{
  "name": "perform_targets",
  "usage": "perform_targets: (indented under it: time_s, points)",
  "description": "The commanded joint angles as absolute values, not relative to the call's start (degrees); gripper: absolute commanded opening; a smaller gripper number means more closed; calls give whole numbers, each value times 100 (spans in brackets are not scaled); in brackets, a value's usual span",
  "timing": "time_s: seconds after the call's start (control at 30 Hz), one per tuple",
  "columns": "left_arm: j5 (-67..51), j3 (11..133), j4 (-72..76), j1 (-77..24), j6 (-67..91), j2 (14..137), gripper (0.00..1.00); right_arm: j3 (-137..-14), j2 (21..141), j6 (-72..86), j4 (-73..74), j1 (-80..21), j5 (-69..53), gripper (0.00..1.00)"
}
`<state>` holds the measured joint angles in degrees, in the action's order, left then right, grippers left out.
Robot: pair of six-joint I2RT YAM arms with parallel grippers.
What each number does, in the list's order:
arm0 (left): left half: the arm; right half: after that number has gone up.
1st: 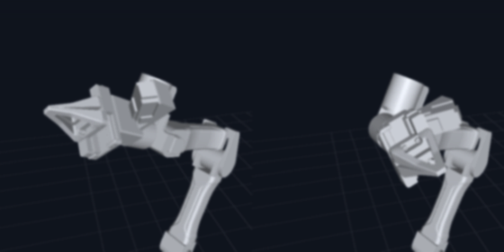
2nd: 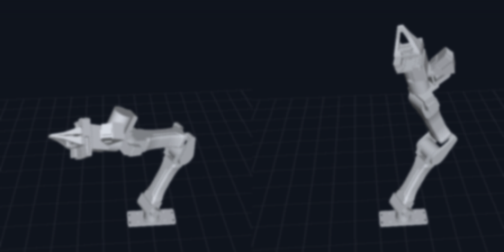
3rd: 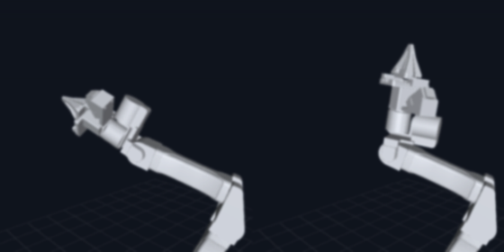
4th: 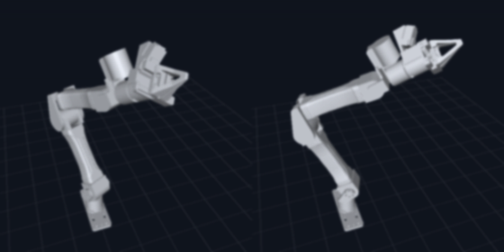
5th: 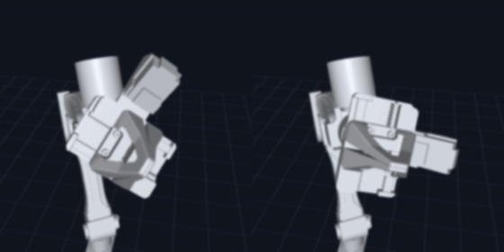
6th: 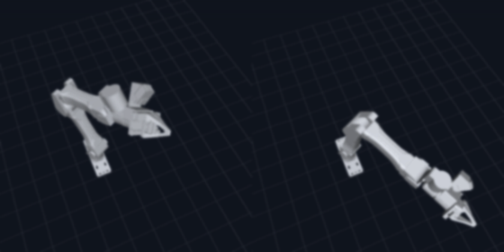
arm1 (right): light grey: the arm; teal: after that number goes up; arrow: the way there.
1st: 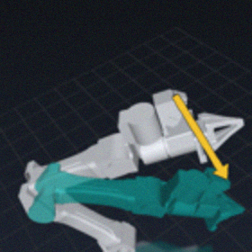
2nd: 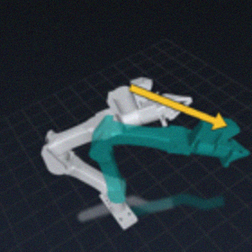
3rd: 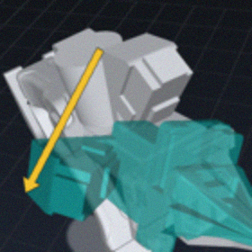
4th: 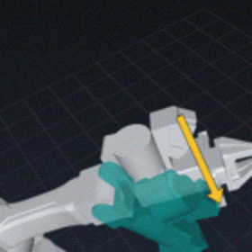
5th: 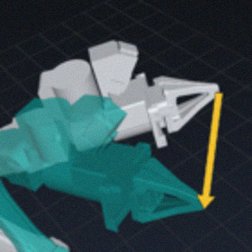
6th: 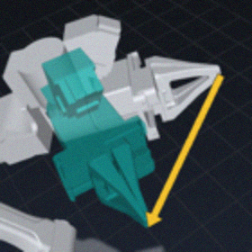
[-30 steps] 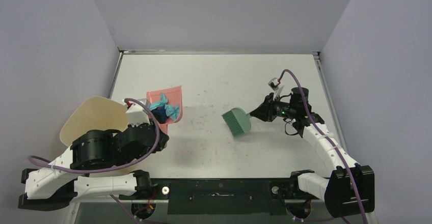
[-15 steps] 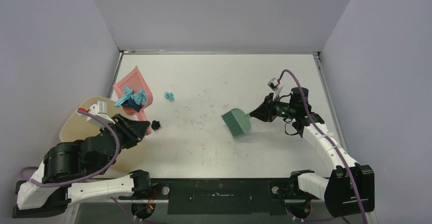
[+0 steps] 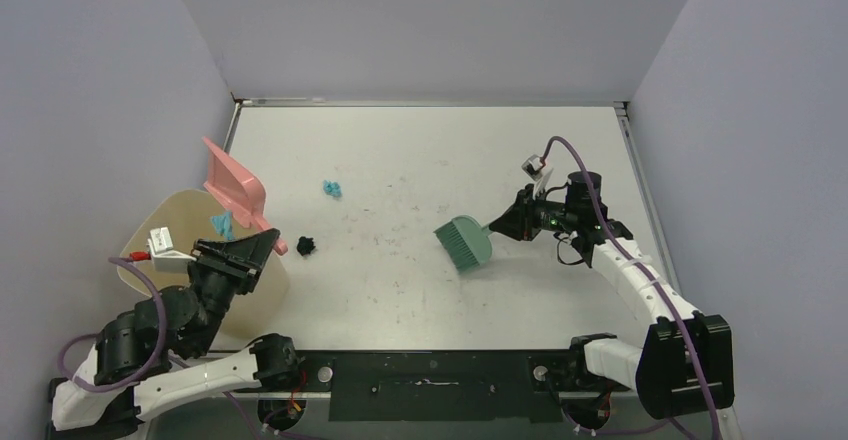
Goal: Sweep away the paper scraps from the table
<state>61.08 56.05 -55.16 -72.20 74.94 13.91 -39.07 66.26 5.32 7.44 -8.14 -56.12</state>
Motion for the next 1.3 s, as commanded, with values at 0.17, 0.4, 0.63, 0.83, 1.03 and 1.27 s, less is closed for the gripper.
perform_targets:
  time_s: [0.17,0.4,0.63,0.83,1.03,1.27]
  points:
    - [6125,4750,-3316,-6961,7593,477,0,-4131,6688,281,598,-892,-5831,5]
    - [6047,4803,-3305,-6820,7471,531,0,-4140,6706,272,606,-943,-5812,5]
    - [5902,5220,-3525,-6794,6877,1173,0,-4522,7009,624,546,-1624,-5066,5]
    - [5612,5759,-3743,-6789,5930,2071,0,-5835,8306,1431,371,-2498,-4779,5]
    - [5159,6520,-4561,-6793,5287,3073,0,-7196,9660,2964,-607,-3472,-4386,5]
    - [4525,6938,-5034,-6792,5176,3603,0,-7969,11384,5315,-2830,-3926,-4265,5]
